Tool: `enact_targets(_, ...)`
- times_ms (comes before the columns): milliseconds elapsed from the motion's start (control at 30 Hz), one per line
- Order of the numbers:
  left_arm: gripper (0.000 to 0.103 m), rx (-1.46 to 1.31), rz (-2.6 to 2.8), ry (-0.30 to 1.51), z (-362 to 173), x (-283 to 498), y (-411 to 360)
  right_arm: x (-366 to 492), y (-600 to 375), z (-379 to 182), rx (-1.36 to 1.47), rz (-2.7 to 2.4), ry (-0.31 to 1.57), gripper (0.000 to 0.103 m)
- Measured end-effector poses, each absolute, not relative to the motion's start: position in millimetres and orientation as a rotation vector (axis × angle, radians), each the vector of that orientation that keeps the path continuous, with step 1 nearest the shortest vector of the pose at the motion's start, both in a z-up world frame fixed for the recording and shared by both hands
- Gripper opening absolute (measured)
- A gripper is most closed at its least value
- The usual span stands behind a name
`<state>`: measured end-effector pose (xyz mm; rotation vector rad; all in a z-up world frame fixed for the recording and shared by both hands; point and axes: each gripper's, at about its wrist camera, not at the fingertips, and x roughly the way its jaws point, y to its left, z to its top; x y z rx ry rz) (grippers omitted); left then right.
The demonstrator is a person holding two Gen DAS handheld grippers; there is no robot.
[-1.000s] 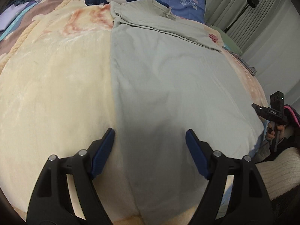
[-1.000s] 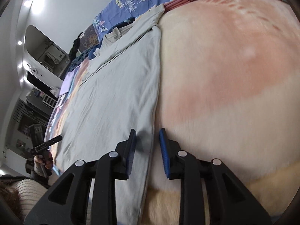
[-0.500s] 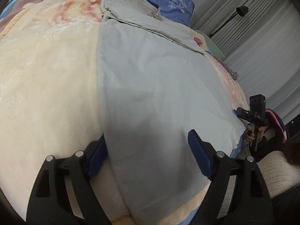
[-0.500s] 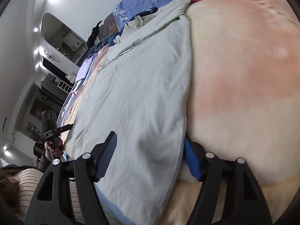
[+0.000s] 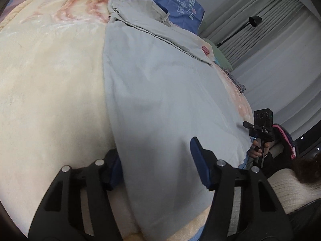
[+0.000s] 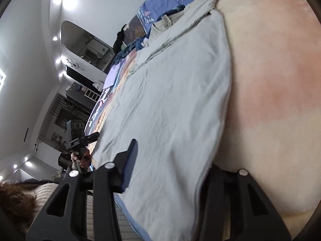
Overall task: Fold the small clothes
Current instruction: 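Grasp the shirt hem with the left tool while the right tool grasps the hem beside it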
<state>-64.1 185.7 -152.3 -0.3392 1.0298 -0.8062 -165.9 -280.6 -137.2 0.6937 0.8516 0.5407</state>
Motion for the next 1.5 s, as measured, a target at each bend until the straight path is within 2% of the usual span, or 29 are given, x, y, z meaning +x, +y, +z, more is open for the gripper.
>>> enact_targets(167, 0.053, -0.303, -0.817, 1.023, -150.3, -90.4, 197.8, -192.2, -280.9, -128.8, 0.654, 0.540, 0.859, 0.043)
enact_targets(233, 0.051, -0.324, -0.819, 1.020, -152.0, -84.6, 194.5, -192.9, -281.8, -130.5, 0.669, 0.539, 0.843, 0.039)
enact_targets(267, 0.040, -0.328, -0.803, 1.020, -152.8, -79.0, 190.2, -188.0, -282.3, -132.8, 0.683, 0.535, 0.841, 0.025)
enact_targets(300, 0.017, -0.319, -0.782, 1.022, -153.7, -74.6, 187.9, -183.0, -280.9, -132.9, 0.698, 0.538, 0.838, 0.004)
enact_targets(333, 0.006, -0.314, -0.766, 1.025, -151.7, -69.2, 184.0, -179.5, -279.3, -130.7, 0.694, 0.542, 0.824, 0.002)
enact_targets(367, 0.004, -0.335, -0.773, 1.014, -147.9, -67.3, 184.5, -180.0, -277.9, -122.7, 0.675, 0.551, 0.784, 0.002)
enact_targets(633, 0.004, -0.324, -0.836, 0.657, -43.6, -87.2, 176.1, -190.1, -283.2, -26.6, 0.580, 0.603, 0.501, 0.002)
enact_targets(933, 0.002, -0.364, -0.831, 0.448, 4.6, -170.6, 200.9, -259.9, -294.7, 27.7, 0.490, 0.593, 0.302, 0.001)
enact_targets(1033, 0.002, -0.372, -0.823, 0.461, 0.0, -180.2, 201.2, -275.9, -305.2, 22.0, 0.486, 0.518, 0.322, 0.001)
enact_targets(1167, 0.002, -0.361, -0.785, 0.556, -19.7, -154.8, 185.6, -249.0, -315.0, -3.5, 0.584, 0.514, 0.376, 0.002)
enact_targets(1333, 0.002, -0.311, -0.701, 0.633, -24.7, -101.9, 168.0, -191.4, -313.2, -7.8, 0.582, 0.491, 0.413, 0.001)
enact_targets(1500, 0.002, -0.302, -0.668, 0.633, -8.9, -29.0, 153.5, -105.9, -325.2, 4.6, 0.587, 0.449, 0.425, 0.001)
